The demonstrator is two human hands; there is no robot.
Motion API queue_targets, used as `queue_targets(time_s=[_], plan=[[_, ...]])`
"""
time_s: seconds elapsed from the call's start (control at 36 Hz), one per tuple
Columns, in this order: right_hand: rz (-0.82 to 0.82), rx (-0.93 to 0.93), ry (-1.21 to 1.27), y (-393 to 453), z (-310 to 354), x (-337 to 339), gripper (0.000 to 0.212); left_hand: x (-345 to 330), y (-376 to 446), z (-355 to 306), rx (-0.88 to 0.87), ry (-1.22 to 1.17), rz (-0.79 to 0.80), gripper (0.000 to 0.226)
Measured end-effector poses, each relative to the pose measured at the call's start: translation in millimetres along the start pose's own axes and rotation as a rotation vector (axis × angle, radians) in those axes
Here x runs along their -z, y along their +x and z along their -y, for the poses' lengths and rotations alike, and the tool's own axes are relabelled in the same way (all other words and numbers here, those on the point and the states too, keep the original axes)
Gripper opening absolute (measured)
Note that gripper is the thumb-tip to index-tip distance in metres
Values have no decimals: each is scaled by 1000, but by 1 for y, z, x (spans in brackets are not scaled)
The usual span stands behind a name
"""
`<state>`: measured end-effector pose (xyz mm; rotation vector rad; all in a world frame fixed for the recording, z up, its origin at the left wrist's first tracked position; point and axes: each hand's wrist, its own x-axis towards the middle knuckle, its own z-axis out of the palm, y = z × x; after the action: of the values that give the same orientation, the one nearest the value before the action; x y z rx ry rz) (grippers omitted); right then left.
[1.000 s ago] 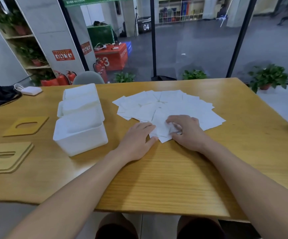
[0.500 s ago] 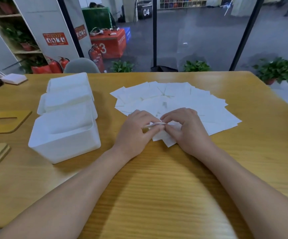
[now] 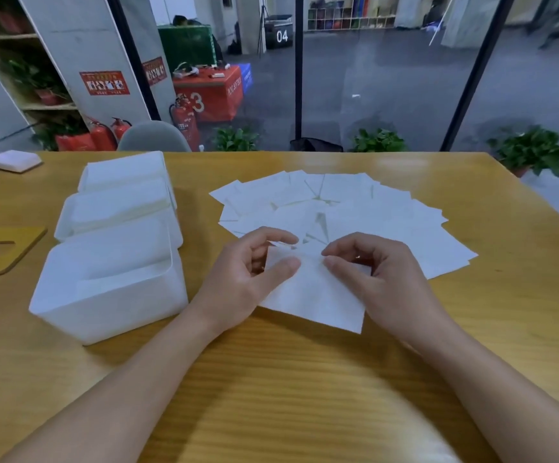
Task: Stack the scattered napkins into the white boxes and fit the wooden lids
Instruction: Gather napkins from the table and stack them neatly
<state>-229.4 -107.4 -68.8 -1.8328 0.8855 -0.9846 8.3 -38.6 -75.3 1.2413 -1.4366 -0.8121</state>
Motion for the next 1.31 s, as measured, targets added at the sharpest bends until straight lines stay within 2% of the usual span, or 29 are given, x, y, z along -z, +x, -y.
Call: queue_targets(time_s=[0.06,0.11,0.22,0.36,0.47,0.53,0.67,0.75,0.83,1.03,1.19,1.31], plan=[[35,-26,-23,-2,-1,-1,3,-1,0,0,27,31,-16,25],[57,-50,-38,-4,-1,0,8,-1,1,0,62,89,-34,16],[109,-108,-90,-7,2,3,18,3,0,-5,160,134,98,2],[238,-143,-248,-10,1,10,13,6,-5,-12,238,261,267,10],[292,-115,-364,-15,-2,12,5,8,-5,-11,231,365,338,12],[302,-81,-452,-16,-3,11,5,8,-6,-8,196,463,337,13],[326,-68,-550,-16,0,12,12,9,-5,-6,165,500,342,12],[311,-42,-549,-16,0,13,14,10,-6,-7,163,517,349,12],[225,19,-582,-14,-4,14,16,10,-8,-7,146,540,352,16],[103,90,-672,-5,-19,19,27,4,-4,4,26,548,182,7],[137,73,-652,-1,-26,26,43,-5,-8,9,12,486,247,13],[119,133,-627,4,-37,20,30,-6,-8,12,3,486,236,11]])
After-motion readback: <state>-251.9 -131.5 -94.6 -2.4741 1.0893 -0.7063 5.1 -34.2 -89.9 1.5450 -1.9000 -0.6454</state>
